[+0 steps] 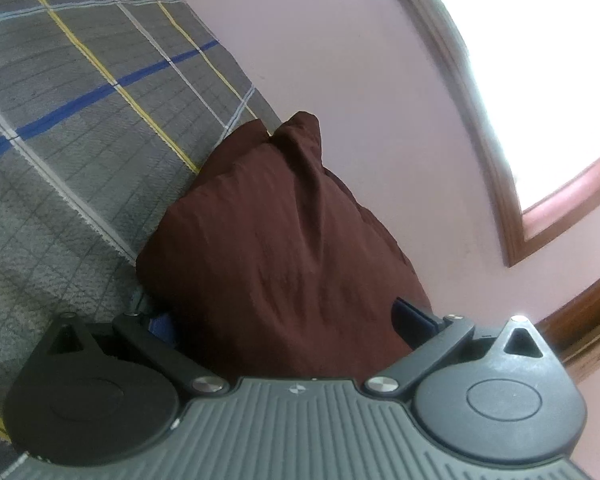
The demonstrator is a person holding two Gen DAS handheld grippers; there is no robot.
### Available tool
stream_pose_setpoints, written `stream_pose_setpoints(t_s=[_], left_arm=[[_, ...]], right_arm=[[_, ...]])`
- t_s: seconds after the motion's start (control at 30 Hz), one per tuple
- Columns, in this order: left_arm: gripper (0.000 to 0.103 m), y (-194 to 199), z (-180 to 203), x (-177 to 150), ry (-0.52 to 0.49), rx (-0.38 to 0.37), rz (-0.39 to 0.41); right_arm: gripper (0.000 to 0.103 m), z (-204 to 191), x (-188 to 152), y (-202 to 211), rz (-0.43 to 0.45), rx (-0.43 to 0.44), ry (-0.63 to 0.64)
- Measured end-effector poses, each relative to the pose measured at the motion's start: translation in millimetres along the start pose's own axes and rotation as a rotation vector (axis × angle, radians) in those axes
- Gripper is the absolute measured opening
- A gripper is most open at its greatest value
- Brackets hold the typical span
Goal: Fold large clothes
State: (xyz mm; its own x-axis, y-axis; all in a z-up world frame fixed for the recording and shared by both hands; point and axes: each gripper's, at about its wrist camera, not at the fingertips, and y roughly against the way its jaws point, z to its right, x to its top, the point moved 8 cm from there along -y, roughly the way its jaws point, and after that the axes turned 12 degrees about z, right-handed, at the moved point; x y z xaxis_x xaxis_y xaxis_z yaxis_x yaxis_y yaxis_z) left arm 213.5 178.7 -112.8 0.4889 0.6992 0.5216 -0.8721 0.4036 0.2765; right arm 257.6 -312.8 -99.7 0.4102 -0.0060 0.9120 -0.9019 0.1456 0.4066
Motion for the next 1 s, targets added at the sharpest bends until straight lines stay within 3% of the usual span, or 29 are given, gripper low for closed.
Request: stream_pose_setpoints(t_s=[0.1,0.23,0.3,0.47,0.73,0.8,0.87,0.9,1.0], left_arm=[[0.102,14.2,-11.5,7.2,0.113,-0.052,-0.004],[0.103,35.3,-24.8,11.0,0.302,-0.085,-0.087],[0.103,40.7,-26.8,5.9,0.344,-0.106,-0.14],[0.103,27.4,-15.6,0.1,0.276,-0.115,-0.142],[0.101,-6.8,8.9,-10.5,0.066,-0.147,-0.035],[0.094,-5.8,11.8,-11.7,0.076,-0.169,0.008],[0.059,0.7,6.6,-9.8,0.099,-0.163,0.049],[0.05,3.6,3.5,-8.3,0.099,-0.145,0.067],[0.041,14.7,9.5,-8.7,0.003,-0.114,0.094]], right_arm=[[0.002,-0.6,0.4,0.7,0.003,0.003,-0.006],[0.002,0.9,1.0,1.2,0.005,0.008,-0.013],[0.002,1.3,1.1,1.3,0.006,0.008,-0.014],[0.002,-1.0,1.4,2.7,0.012,-0.003,0.0],[0.003,-2.7,1.4,4.4,0.018,-0.012,0.004],[0.003,-2.9,1.3,5.0,0.02,-0.012,0.003],[0.003,-2.7,1.2,5.1,0.02,-0.012,0.001],[0.003,-2.4,1.2,5.3,0.02,-0.011,-0.001],[0.003,-1.5,1.4,5.5,0.02,-0.01,-0.002]])
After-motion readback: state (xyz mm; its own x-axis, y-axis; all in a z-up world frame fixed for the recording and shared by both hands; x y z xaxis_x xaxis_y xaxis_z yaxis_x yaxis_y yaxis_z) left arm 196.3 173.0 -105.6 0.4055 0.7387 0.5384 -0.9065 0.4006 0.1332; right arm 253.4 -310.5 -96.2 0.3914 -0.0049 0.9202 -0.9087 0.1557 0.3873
